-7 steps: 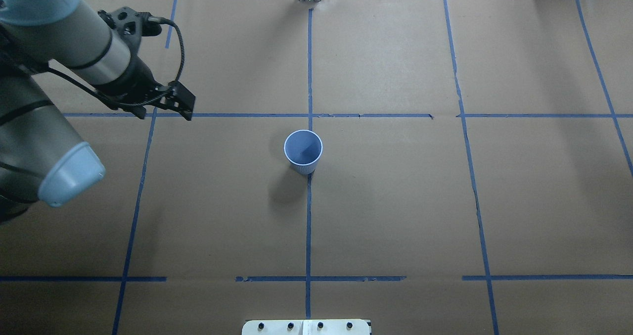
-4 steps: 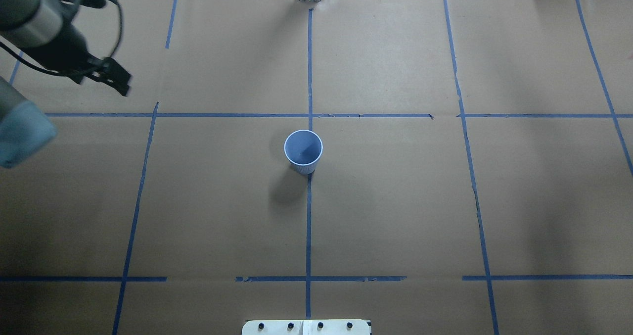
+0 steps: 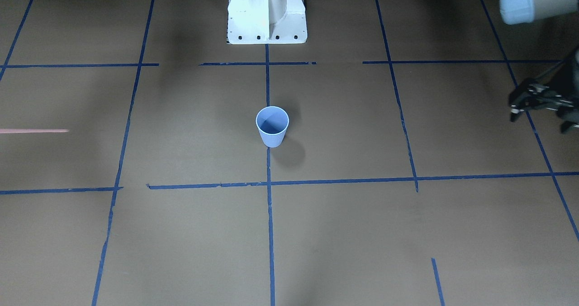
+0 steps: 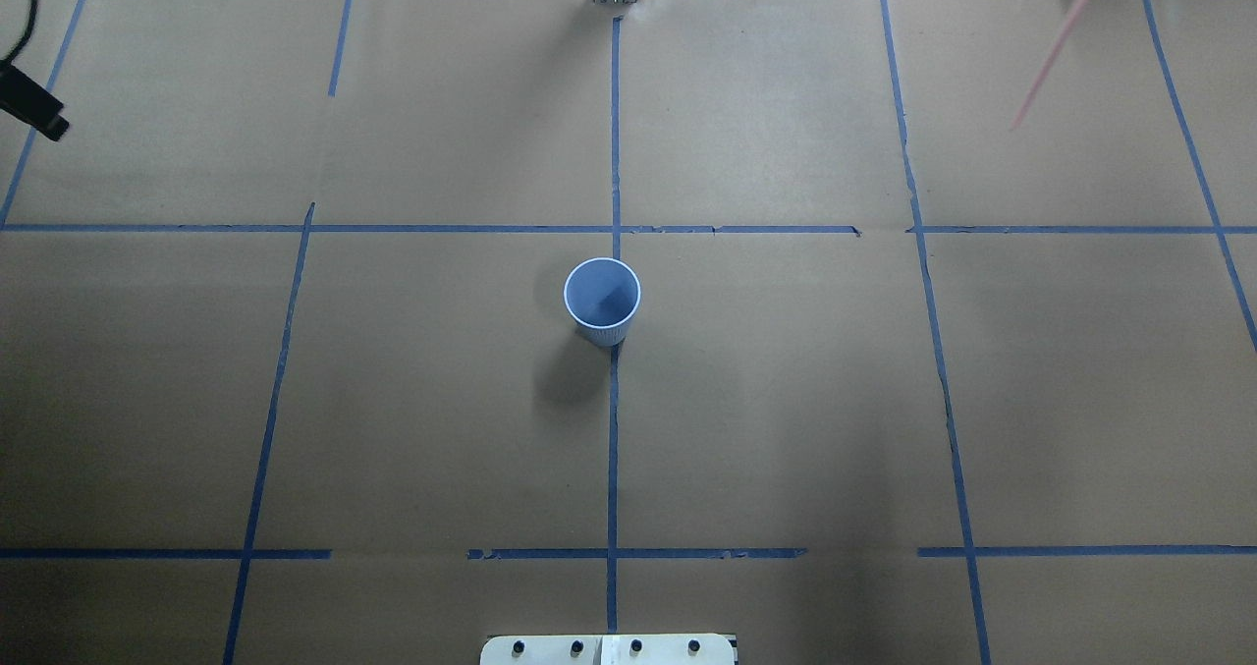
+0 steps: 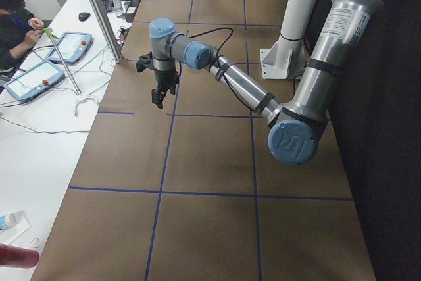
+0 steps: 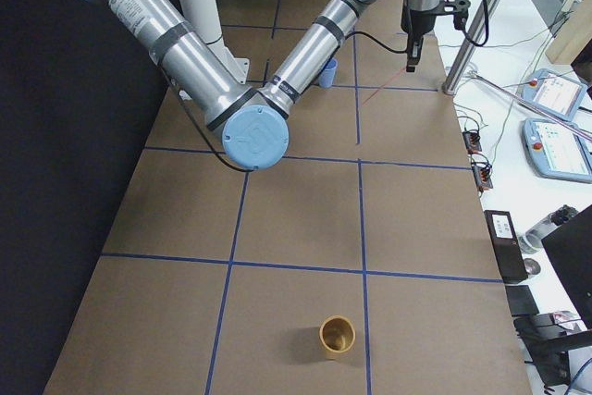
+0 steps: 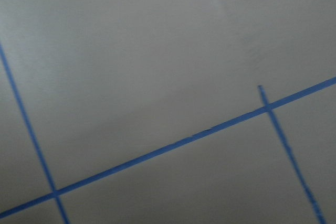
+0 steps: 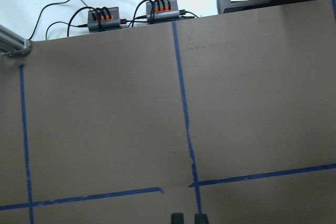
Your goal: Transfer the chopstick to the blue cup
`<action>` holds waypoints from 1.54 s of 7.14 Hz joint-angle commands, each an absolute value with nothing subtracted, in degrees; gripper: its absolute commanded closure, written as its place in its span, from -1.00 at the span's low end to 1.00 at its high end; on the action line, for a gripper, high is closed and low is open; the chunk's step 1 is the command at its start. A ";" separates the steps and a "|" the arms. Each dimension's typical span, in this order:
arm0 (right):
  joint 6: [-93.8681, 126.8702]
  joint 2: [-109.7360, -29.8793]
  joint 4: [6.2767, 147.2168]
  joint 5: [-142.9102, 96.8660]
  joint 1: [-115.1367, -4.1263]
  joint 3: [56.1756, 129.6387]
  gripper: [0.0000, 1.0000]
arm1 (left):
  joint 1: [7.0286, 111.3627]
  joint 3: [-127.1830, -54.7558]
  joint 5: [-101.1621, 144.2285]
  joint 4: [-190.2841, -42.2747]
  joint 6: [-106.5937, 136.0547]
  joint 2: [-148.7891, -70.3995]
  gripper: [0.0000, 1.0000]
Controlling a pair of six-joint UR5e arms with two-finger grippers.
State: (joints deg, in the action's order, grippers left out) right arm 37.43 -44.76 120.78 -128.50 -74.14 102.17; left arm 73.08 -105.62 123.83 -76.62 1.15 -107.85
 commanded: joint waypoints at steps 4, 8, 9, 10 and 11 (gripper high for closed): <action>59.41 -29.46 117.80 -109.79 -53.45 101.52 1.00 | 76.99 -101.79 124.01 -77.34 -7.73 -104.50 -1.00; 61.87 -26.98 112.42 -95.63 -40.36 97.21 1.00 | 76.99 -101.08 124.10 -77.43 -7.47 -104.50 -1.00; 62.48 -26.63 111.98 -94.49 -38.17 95.90 1.00 | 76.99 -100.81 124.10 -77.52 -7.47 -104.59 -1.00; 63.80 -26.72 111.54 -93.26 -36.49 95.54 1.00 | 76.99 -100.72 124.10 -77.43 -7.21 -104.76 -1.00; 65.11 -27.24 111.45 -92.90 -34.21 95.45 1.00 | 76.99 -100.64 124.10 -77.43 -7.21 -104.85 -1.00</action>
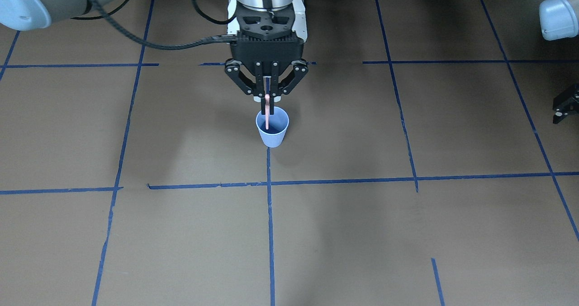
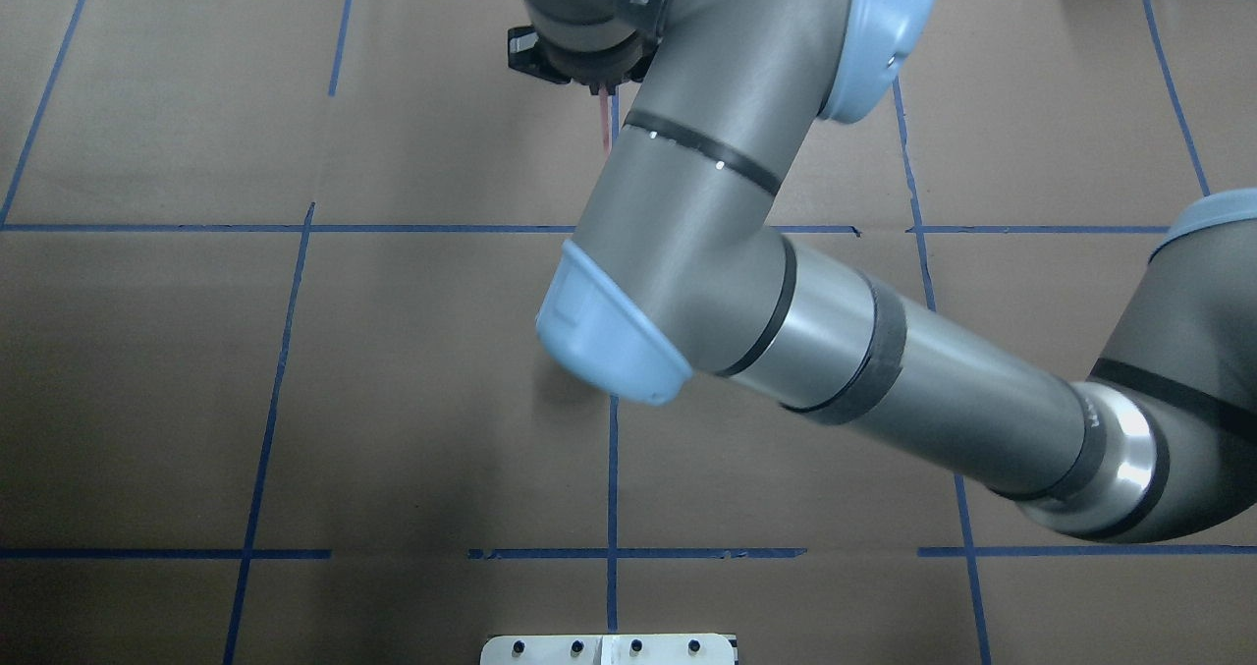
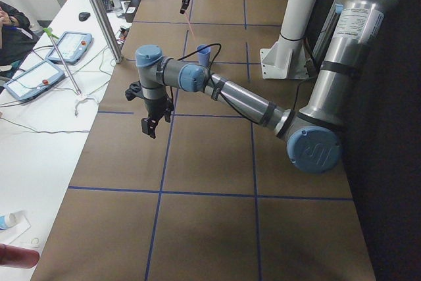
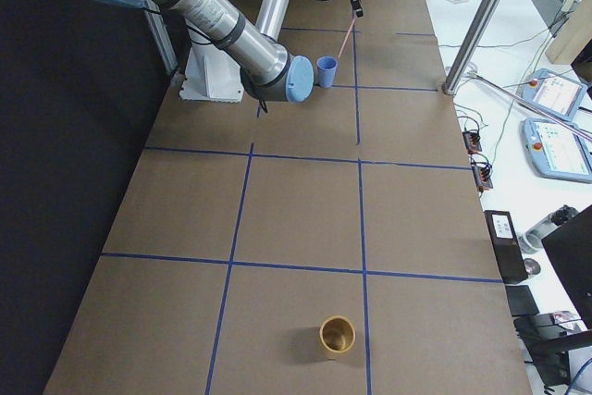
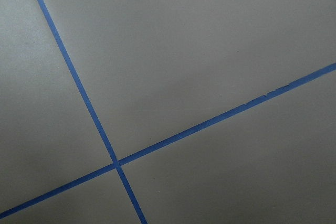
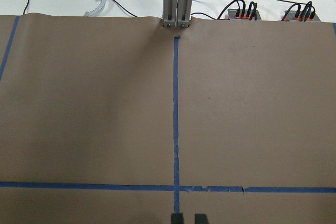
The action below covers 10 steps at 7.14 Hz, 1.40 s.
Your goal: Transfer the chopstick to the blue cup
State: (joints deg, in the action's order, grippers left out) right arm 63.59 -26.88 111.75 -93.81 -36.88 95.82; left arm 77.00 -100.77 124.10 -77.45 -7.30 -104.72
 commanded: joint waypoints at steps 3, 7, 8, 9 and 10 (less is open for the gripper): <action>66.27 -29.43 110.92 -90.63 -31.21 95.54 0.99 | 76.99 -100.63 124.10 -77.43 -7.12 -105.12 -1.00; 66.45 -30.49 107.06 -90.70 -31.29 96.06 -1.00 | 76.90 -100.55 125.24 -77.26 -6.94 -105.29 -1.00; 66.36 -30.41 107.05 -90.96 -31.38 96.24 -1.00 | 76.90 -100.55 125.24 -77.17 -6.94 -105.38 -1.00; 66.36 -30.41 107.49 -91.58 -31.99 97.02 -1.00 | 76.90 -100.55 125.24 -77.17 -6.94 -105.38 -1.00; 65.66 -32.32 109.84 -96.11 -35.99 100.60 -1.00 | 76.99 -100.55 125.42 -76.99 -7.03 -105.03 -1.00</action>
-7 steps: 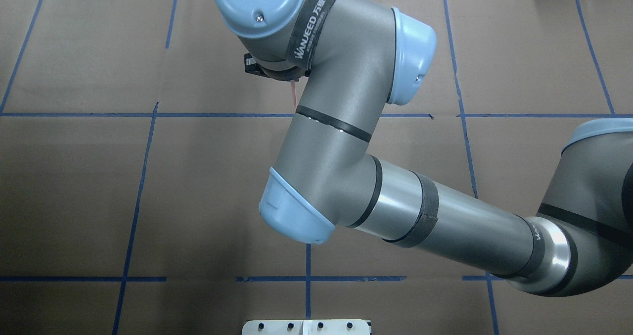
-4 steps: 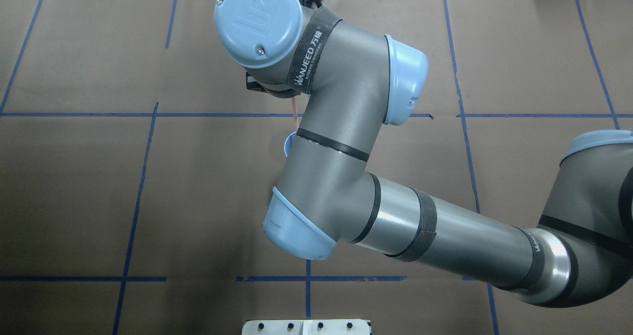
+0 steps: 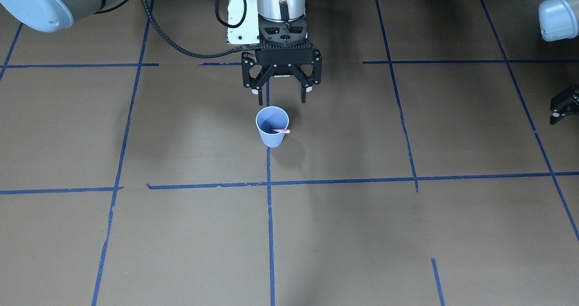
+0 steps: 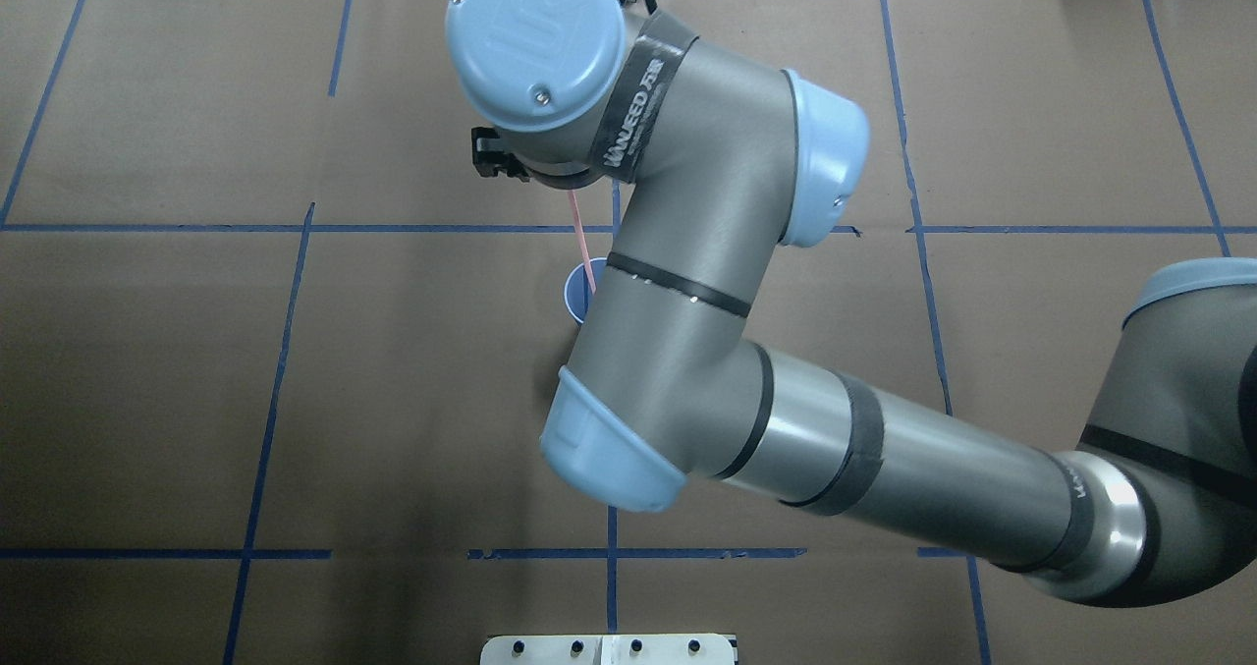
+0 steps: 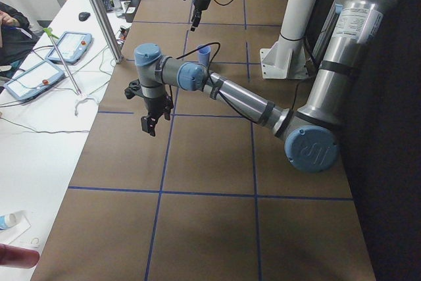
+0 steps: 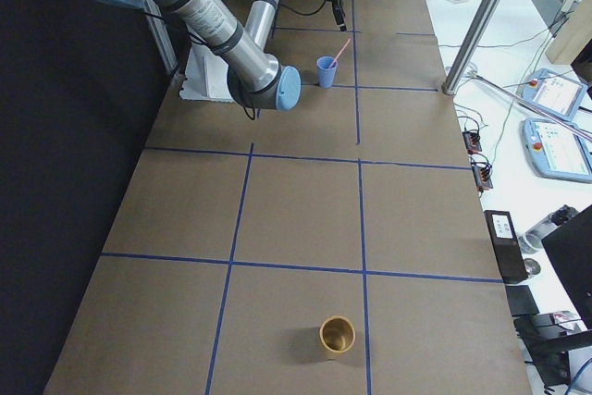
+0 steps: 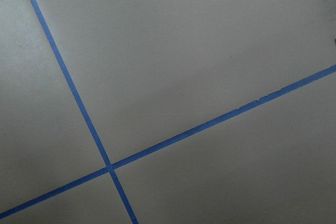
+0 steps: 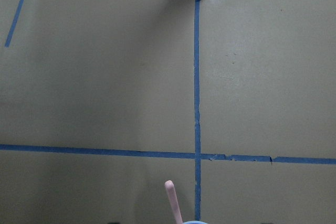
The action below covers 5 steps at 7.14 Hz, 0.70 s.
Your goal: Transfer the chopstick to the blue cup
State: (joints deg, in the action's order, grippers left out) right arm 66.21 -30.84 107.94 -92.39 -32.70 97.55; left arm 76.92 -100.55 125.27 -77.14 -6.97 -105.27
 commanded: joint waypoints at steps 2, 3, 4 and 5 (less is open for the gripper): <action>56.05 -43.79 112.94 -112.67 -49.13 111.66 -1.00 | 80.22 -98.97 130.58 -76.90 -7.73 -103.55 -1.00; 47.72 -49.08 112.94 -122.86 -58.18 113.27 -1.00 | 82.33 -98.96 130.69 -77.34 -8.00 -101.45 -1.00; 36.59 -54.87 112.59 -128.18 -65.49 113.29 -1.00 | 84.09 -98.79 130.78 -77.08 -12.26 -99.51 -1.00; 27.08 -60.06 112.33 -130.06 -70.35 112.07 -1.00 | 85.24 -97.66 132.61 -77.17 -13.52 -97.75 -1.00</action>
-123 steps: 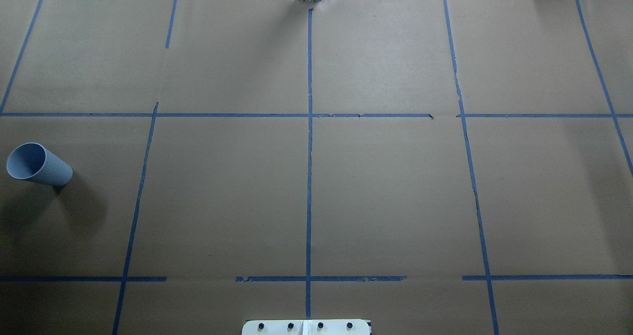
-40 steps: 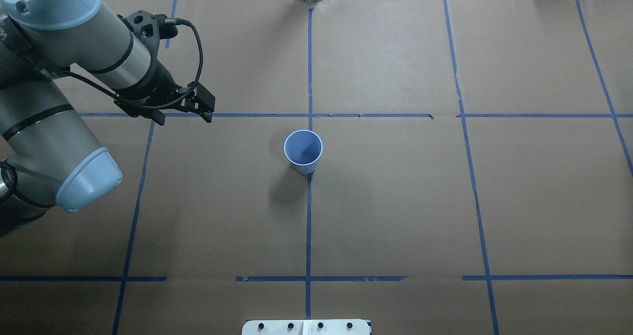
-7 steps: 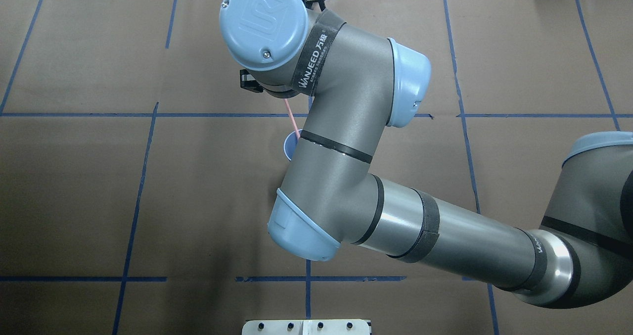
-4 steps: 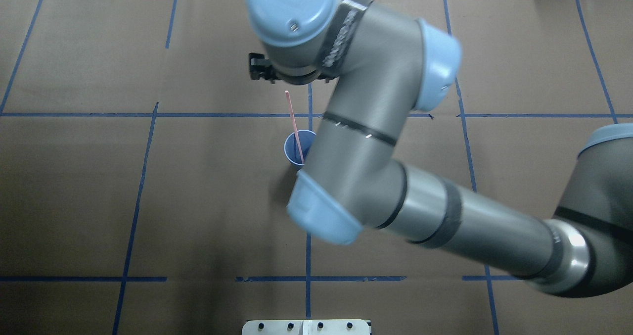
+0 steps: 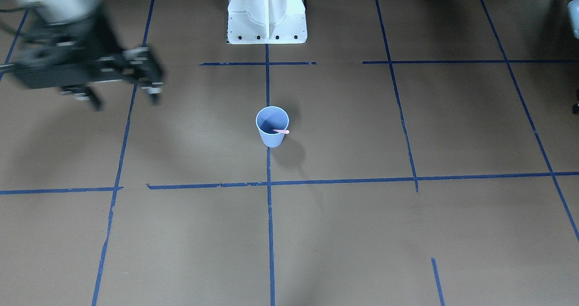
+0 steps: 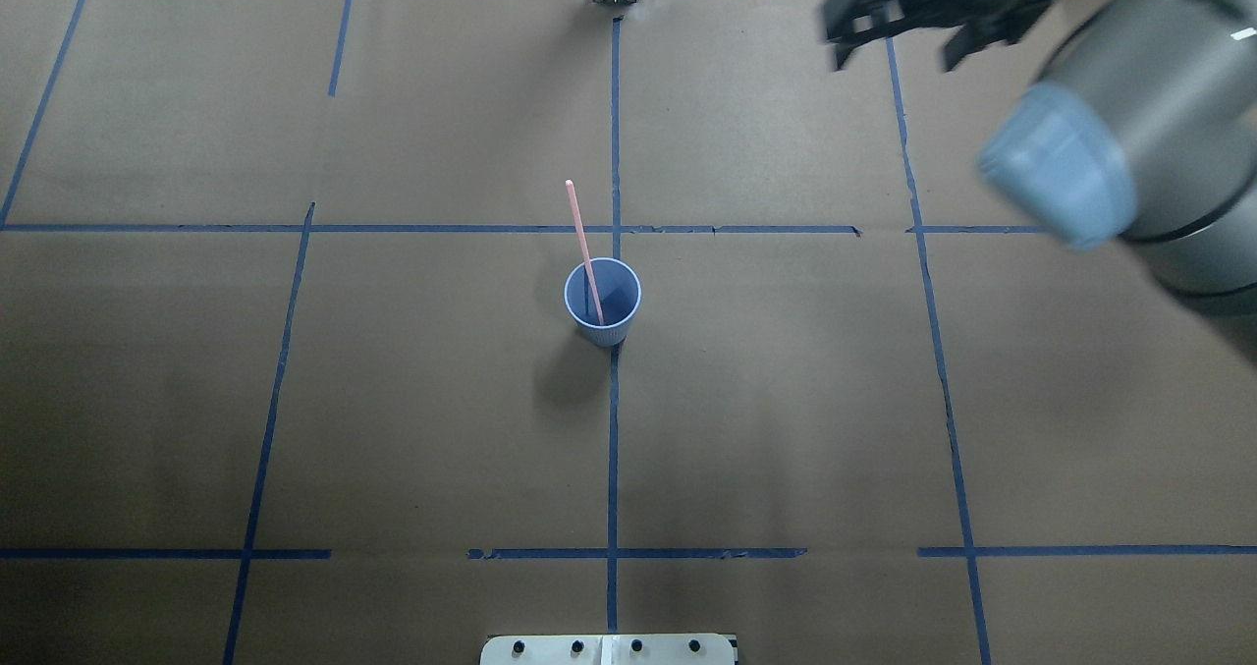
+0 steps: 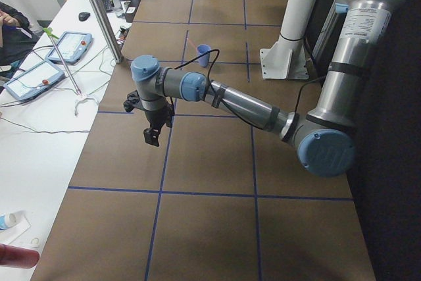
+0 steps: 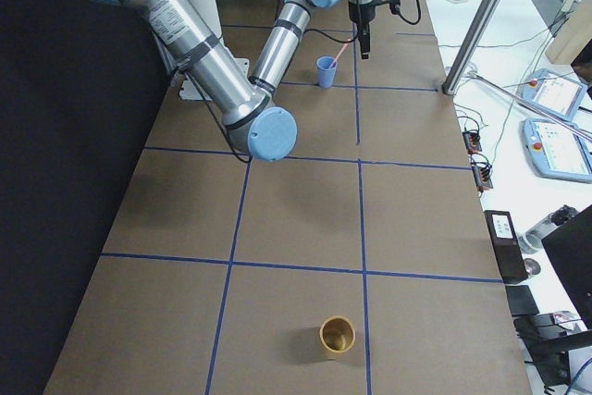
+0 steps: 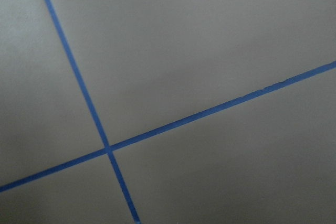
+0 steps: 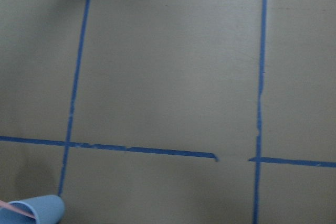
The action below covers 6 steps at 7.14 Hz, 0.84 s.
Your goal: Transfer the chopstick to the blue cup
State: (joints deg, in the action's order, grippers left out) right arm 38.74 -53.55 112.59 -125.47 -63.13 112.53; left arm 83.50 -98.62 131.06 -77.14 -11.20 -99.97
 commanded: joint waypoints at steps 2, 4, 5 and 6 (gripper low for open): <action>12.83 -69.46 111.36 -132.00 -79.59 108.38 -1.00 | 85.43 -97.21 133.95 -77.61 -13.19 -96.59 -1.00; 7.82 -82.21 106.73 -133.23 -85.14 108.28 -1.00 | 85.43 -97.65 133.95 -77.61 -13.10 -96.59 -1.00; 7.39 -83.92 101.04 -133.59 -85.43 107.93 -1.00 | 85.43 -97.99 133.95 -77.61 -13.10 -96.59 -1.00; 7.47 -86.63 99.42 -133.77 -85.34 103.58 -1.00 | 85.43 -97.91 133.95 -77.61 -13.01 -96.59 -1.00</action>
State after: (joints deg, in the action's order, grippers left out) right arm 7.88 -82.94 103.00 -133.38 -84.82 107.09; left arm 85.43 -97.84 133.94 -77.60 -13.08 -96.60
